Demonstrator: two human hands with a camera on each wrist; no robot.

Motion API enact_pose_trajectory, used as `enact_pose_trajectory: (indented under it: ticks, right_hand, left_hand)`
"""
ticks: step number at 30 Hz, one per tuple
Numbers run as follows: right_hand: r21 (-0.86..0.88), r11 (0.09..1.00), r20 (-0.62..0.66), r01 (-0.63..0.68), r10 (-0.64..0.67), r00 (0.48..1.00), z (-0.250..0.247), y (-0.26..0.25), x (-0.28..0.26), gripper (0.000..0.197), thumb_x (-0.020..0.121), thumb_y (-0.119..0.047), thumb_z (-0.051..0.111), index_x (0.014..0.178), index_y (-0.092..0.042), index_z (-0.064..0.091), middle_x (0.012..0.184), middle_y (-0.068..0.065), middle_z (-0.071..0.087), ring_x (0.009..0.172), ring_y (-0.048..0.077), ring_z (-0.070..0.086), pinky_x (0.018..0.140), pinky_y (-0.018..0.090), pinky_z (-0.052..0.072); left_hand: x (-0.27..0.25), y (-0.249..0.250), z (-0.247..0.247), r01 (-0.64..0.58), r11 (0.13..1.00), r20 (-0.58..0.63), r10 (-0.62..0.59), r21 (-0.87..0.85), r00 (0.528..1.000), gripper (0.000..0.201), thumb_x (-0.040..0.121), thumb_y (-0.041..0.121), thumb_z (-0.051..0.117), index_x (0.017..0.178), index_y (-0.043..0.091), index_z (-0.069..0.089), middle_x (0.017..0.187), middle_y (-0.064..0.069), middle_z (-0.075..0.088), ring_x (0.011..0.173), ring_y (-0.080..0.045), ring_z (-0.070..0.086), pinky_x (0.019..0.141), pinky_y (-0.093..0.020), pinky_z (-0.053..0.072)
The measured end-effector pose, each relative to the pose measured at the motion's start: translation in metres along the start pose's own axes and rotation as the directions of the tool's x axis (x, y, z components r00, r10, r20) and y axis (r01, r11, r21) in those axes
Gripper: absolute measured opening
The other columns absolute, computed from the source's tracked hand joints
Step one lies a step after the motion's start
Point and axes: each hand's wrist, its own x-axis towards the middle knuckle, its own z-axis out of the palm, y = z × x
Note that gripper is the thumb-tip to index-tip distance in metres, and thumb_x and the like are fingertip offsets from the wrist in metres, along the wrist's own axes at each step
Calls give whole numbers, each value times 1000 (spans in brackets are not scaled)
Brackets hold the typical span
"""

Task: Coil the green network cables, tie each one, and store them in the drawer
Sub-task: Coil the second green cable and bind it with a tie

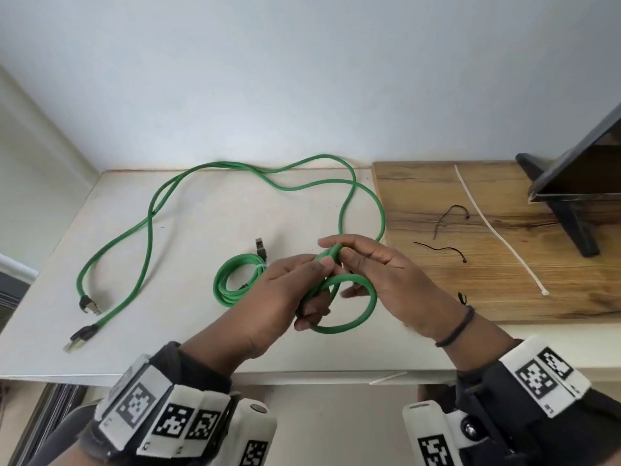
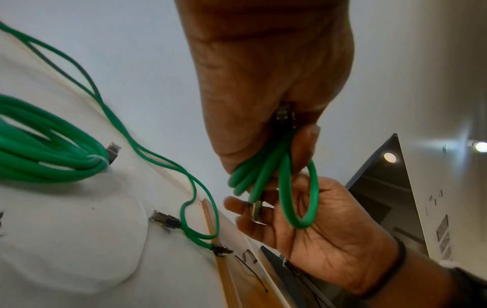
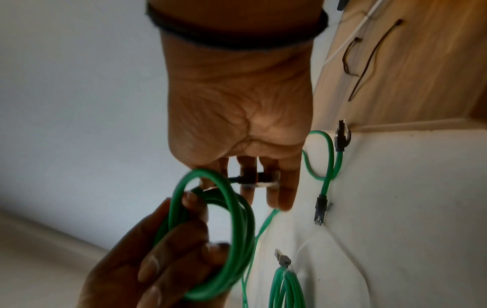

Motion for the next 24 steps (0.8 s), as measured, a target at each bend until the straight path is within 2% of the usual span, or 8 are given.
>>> enact_pose_trajectory:
  ticks: [4, 6, 8, 11, 14, 17, 21, 24]
  right_hand:
    - [94, 995, 130, -39, 26, 991, 3, 2, -1, 66, 65, -78, 58, 112, -32, 61, 108, 5, 64, 101, 24, 60, 85, 45, 55]
    - [21, 1000, 114, 19, -21, 993, 4, 3, -1, 81, 54, -77, 68, 113, -22, 56, 97, 4, 64, 93, 25, 61, 86, 38, 53]
    - [28, 997, 66, 73, -74, 995, 6, 5, -1, 87, 50, -72, 74, 106, -10, 53, 80, -6, 61, 76, 11, 57, 74, 25, 50]
    - [183, 981, 50, 64, -74, 996, 12, 8, 0, 85, 40, -65, 83, 96, -9, 53, 72, -7, 62, 68, 9, 57, 60, 23, 50]
    - [208, 975, 64, 81, -97, 993, 12, 10, 1, 72, 47, -52, 86, 95, -7, 58, 75, 6, 66, 69, 22, 61, 62, 31, 52]
    - [236, 966, 73, 103, -123, 990, 10, 8, 1, 65, 60, -46, 79, 97, 2, 54, 64, 6, 67, 50, 18, 59, 55, 25, 51]
    - [119, 986, -92, 119, -109, 990, 10, 9, 3, 75, 53, -74, 70, 90, -9, 62, 68, -4, 64, 61, 11, 60, 60, 22, 50]
    - [145, 981, -177, 130, -104, 979, 19, 9, 2, 62, 62, -73, 64, 81, -14, 59, 56, -4, 58, 47, 15, 53, 49, 25, 45]
  left_hand:
    - [1, 1, 0, -32, 994, -67, 26, -102, 997, 30, 90, 28, 44, 76, 3, 54, 46, 2, 33, 38, -11, 31, 58, -35, 25]
    - [-1, 2, 2, 0, 986, -20, -3, -167, 1000, 31, 90, 27, 44, 66, 9, 53, 45, 1, 33, 37, -11, 31, 60, -36, 25]
    - [-3, 4, 3, 66, 964, 72, -49, -259, 996, 33, 90, 27, 45, 63, 13, 57, 44, 2, 34, 35, -11, 31, 65, -32, 39]
    - [-4, 8, 1, 122, 930, 162, -69, -347, 984, 37, 89, 30, 45, 62, 12, 63, 44, 0, 38, 36, -13, 36, 73, -31, 51]
    - [-5, 7, -2, 73, 977, 117, -50, -199, 992, 25, 82, 33, 58, 65, 16, 62, 51, -3, 43, 47, -19, 48, 75, -40, 45]
    - [-4, 3, 1, -1, 1000, 4, 1, -2, 1000, 24, 85, 36, 55, 74, 14, 60, 59, -5, 52, 64, -25, 59, 75, -42, 43]
    - [-5, -1, 6, -146, 923, -108, 196, 356, 975, 31, 90, 37, 46, 83, 8, 53, 60, 1, 59, 61, -12, 65, 61, -20, 48]
    - [-5, -4, 19, -177, 923, -208, 258, 342, 943, 35, 95, 37, 49, 86, 3, 52, 54, 1, 59, 55, -13, 62, 54, -18, 46]
